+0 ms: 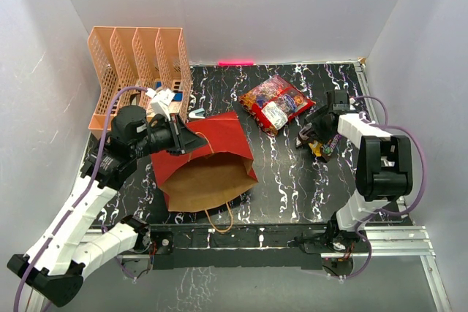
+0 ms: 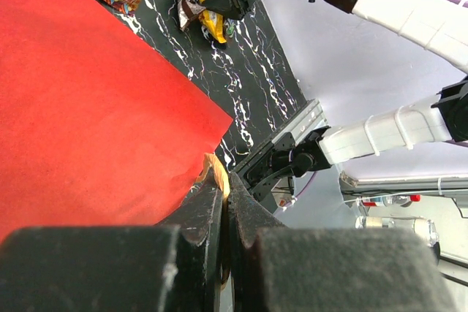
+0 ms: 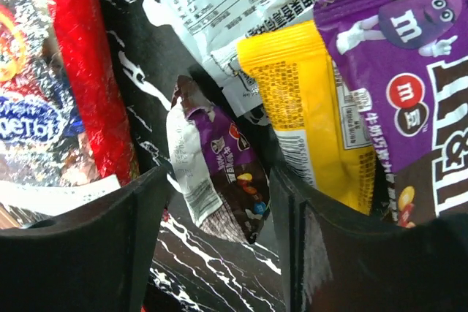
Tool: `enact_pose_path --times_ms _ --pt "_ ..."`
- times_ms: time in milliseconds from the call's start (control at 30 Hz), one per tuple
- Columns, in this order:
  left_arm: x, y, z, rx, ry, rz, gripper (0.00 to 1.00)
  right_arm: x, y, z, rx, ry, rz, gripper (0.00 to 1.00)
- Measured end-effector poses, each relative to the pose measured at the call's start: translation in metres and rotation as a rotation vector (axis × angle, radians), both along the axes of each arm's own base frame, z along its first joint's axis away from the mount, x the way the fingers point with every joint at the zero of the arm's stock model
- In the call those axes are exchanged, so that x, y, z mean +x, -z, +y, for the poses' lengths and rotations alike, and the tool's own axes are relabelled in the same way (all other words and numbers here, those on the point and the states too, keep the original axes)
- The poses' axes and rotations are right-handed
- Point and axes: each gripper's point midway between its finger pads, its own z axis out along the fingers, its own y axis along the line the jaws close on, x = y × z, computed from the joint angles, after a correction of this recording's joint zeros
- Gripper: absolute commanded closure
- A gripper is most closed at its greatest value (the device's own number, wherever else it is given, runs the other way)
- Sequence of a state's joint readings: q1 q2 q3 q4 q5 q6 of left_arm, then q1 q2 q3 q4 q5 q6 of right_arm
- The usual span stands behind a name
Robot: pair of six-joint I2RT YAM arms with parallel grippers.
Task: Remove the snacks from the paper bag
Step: Place the snack at the center of the board, then take out the snack from the paper bag.
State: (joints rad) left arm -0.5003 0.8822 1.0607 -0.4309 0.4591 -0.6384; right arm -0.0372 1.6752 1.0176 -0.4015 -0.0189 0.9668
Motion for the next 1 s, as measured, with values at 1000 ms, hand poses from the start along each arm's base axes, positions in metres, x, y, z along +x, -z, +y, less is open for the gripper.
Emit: enact_pose_path --times_ms 1000 --pt "-0.001 0.0 0.001 0.005 0.003 -0.007 1.0 -0.214 -0.232 0.288 -0.104 -1.635 -1.495 0.02"
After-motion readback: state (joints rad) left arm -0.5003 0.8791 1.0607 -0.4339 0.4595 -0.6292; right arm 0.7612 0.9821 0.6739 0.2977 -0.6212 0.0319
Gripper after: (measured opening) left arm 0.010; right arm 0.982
